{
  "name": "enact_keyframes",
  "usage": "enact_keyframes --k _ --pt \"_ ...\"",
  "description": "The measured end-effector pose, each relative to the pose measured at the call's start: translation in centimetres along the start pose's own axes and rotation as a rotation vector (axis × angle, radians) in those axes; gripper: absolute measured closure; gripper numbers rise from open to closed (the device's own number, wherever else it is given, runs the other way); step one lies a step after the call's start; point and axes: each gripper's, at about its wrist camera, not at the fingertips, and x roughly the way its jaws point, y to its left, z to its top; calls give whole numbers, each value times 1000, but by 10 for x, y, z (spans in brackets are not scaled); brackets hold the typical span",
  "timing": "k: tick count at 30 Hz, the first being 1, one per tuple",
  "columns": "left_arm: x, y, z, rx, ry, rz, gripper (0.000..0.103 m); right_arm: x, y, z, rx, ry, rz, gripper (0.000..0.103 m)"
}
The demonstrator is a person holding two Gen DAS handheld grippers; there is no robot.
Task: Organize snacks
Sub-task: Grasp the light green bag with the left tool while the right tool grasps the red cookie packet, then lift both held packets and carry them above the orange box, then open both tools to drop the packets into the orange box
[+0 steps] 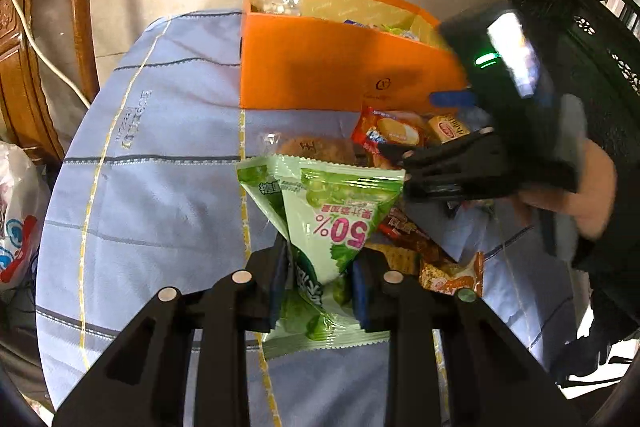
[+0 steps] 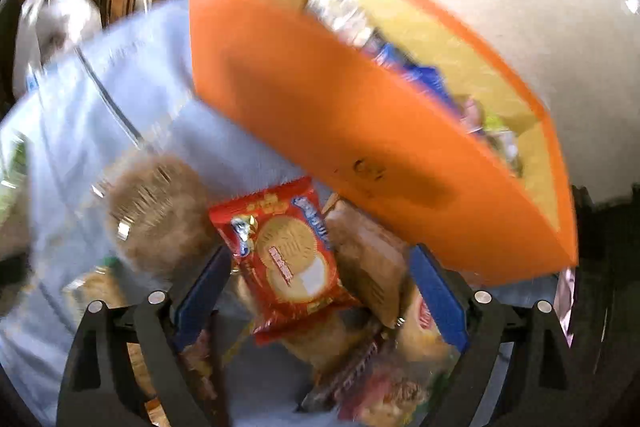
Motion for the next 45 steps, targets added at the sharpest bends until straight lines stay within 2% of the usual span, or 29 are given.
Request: enact_keyframes --k 1,2,5,11,15,17,24,31,35,37,38,39,40,42,45 --pt "-1 3 -1 -8 4 -1 77 11 0 -3 15 47 63 49" --pt "0 3 -2 -15 6 -1 77 11 -4 -5 57 49 135 53" --pt "0 12 -2 -47 4 3 77 3 -9 -15 104 39 189 54" --pt "-7 6 13 -31 -34 -5 77 -46 -44 -41 290 -78 318 54" --pt "-15 -15 35 9 -68 -8 77 -99 -73 -51 378 -176 300 54" --pt "-20 -25 50 27 -89 -10 77 -126 -89 -53 417 -228 265 54" --pt "-45 -68 129 101 -212 -33 76 -199 -143 -36 501 -351 149 54" --pt "-60 -98 185 181 -298 -23 76 -222 -180 -10 498 -409 92 54" --pt "-46 -104 223 195 -313 5 75 -220 -206 26 516 -423 86 54" --pt "-33 -104 245 189 -318 45 67 -211 -217 46 510 -416 119 52" --pt "-25 -102 256 177 -314 55 36 -202 -225 61 519 -408 127 48" --pt "-16 -98 265 160 -311 65 4 -194 -232 67 535 -391 114 30" --pt "-12 -95 271 146 -321 81 5 -186 -239 70 557 -371 91 24" --pt "-2 -82 278 122 -302 108 4 -174 -250 68 609 -350 81 24" --pt "-3 -65 267 109 -304 92 4 -167 -253 48 636 -352 96 24"
